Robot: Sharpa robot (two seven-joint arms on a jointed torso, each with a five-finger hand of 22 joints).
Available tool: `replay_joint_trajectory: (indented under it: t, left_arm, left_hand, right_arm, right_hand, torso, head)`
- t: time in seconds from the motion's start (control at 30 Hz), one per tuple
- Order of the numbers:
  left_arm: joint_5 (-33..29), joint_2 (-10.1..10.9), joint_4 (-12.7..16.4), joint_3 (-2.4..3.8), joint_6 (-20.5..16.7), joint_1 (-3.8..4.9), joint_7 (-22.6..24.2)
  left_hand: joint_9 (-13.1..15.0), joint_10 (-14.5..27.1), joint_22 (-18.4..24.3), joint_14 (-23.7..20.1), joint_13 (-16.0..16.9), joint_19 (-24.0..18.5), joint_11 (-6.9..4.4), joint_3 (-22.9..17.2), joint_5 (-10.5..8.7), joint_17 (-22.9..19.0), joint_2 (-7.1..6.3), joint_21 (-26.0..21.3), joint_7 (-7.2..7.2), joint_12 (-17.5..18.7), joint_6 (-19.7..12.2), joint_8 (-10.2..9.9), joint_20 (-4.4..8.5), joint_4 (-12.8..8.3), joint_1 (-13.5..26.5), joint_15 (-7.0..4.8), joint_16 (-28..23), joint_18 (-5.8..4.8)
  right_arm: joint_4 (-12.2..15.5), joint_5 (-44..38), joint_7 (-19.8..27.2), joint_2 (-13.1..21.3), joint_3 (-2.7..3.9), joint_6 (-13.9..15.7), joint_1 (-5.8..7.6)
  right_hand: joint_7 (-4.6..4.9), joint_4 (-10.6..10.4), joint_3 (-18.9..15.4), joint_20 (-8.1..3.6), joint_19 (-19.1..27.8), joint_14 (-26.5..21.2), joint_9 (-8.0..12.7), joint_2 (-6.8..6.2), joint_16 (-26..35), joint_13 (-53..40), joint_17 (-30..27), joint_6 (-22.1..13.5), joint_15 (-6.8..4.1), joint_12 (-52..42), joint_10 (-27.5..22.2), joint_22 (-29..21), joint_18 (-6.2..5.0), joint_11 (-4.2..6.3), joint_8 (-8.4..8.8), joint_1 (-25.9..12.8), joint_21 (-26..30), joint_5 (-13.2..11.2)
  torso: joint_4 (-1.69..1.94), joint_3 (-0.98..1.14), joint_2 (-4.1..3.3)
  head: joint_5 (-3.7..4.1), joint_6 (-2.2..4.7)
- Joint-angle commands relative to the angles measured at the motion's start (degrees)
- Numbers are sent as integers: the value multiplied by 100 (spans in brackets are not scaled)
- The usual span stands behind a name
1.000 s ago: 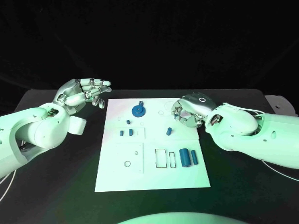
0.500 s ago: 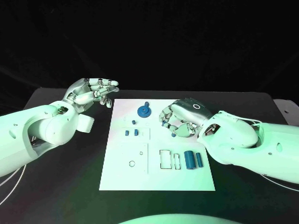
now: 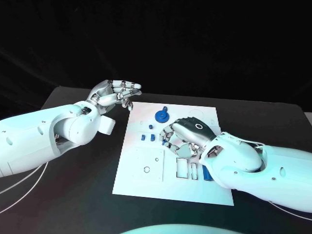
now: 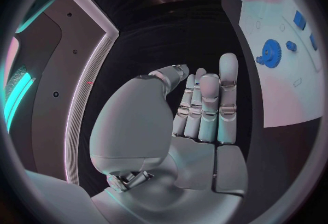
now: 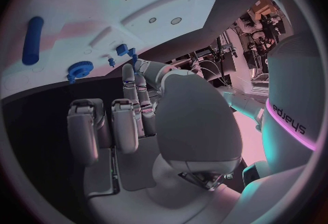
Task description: Assemble the parts on the task board
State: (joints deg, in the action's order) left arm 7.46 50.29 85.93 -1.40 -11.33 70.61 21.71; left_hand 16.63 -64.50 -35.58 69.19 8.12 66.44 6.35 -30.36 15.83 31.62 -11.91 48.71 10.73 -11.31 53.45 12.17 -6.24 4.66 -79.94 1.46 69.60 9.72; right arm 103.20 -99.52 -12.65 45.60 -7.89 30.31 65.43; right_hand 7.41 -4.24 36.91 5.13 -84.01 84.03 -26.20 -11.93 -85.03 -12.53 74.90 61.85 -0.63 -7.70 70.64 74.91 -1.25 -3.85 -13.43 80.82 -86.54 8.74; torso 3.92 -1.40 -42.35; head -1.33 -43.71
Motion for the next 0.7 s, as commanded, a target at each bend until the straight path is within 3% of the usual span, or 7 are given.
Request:
replay_joint_trajectory:
  t: [0.03, 0.13, 0.23, 0.33, 0.5, 0.7]
  left_arm:
    - [-40, -45, -22, 2, 15, 1, 80]
    - [-41, -66, -34, 2, 11, 2, 74]
    - [-41, -82, -46, 2, 10, 3, 66]
    - [-41, -95, -55, 2, 9, 3, 54]
    - [-41, -119, -55, 2, 8, 4, 2]
    - [-41, -137, -67, 2, 17, 4, -31]
  left_hand:
    - [-8, 29, 8, -44, 5, 3, 3, 2, 4, -8, -2, -29, 5, -28, -33, -18, 6, -20, -9, 8, -21, 81]
    - [-8, 32, 9, -48, 5, 2, 5, 2, 3, -15, -1, -30, 6, -29, -36, -19, 5, -20, -7, 9, -22, 80]
    - [-9, 37, 9, -48, 6, 2, 6, 3, 3, -12, -2, -31, 6, -29, -40, -20, 3, -19, -3, 11, -21, 80]
    - [-9, 37, 9, -48, 6, 2, 6, 3, 3, -12, -2, -31, 6, -29, -40, -20, 3, -19, -3, 11, -21, 80]
    - [-11, 46, 11, -53, 6, 1, 9, 3, 2, -19, -2, -33, 8, -30, -46, -22, 1, -18, 3, 13, -23, 80]
    - [-13, 59, 14, -54, 7, -2, 15, 14, -1, -12, -5, -38, 13, -35, -56, -25, -6, -8, 28, 19, -17, 79]
  right_arm:
    - [-73, -10, 101, -81, -9, 25, -84]
    - [-111, 21, 126, -138, -16, 7, -154]
    - [-154, 51, 151, -211, -22, -17, -217]
    - [-218, 60, 162, -274, -30, -37, -251]
    - [-308, 65, 186, -337, -44, -80, -344]
    - [-342, 66, 220, -365, -49, -134, -439]
  right_hand:
    - [-4, 37, -4, -34, -488, 408, -10, 16, 10, -5, 680, 27, -37, 15, 73, 1371, 56, 51, -13, -42, -35, 40]
    - [-3, 43, -2, -34, -485, 407, -11, 17, 11, -5, 677, 23, -38, 19, 71, 1368, 54, 50, -11, -46, -26, 43]
    - [-3, 43, -2, -34, -485, 407, -11, 17, 11, -5, 677, 23, -38, 19, 71, 1368, 54, 50, -11, -46, -26, 43]
    - [-2, 45, -2, -34, -485, 407, -12, 18, 13, -5, 675, 21, -37, 22, 70, 1368, 54, 49, -10, -51, -26, 42]
    - [-3, 50, 0, -34, -485, 408, -13, 20, 10, -6, 678, 19, -38, 24, 70, 1368, 54, 49, -10, -51, -26, 42]
    - [-1, 55, -8, -33, -489, 408, -18, 16, 12, -8, 674, 16, -36, 31, 70, 1373, 56, 46, -9, -77, -36, 36]
  torso:
    - [-10, -9, -1]
    - [-8, -7, -4]
    - [-20, 0, -8]
    - [-23, 13, -8]
    - [-1, 8, -12]
    - [-8, 14, -10]
  head:
    - [-76, -34]
    - [-77, 20]
    - [-108, 19]
    - [-137, 0]
    - [-149, -46]
    - [-171, -73]
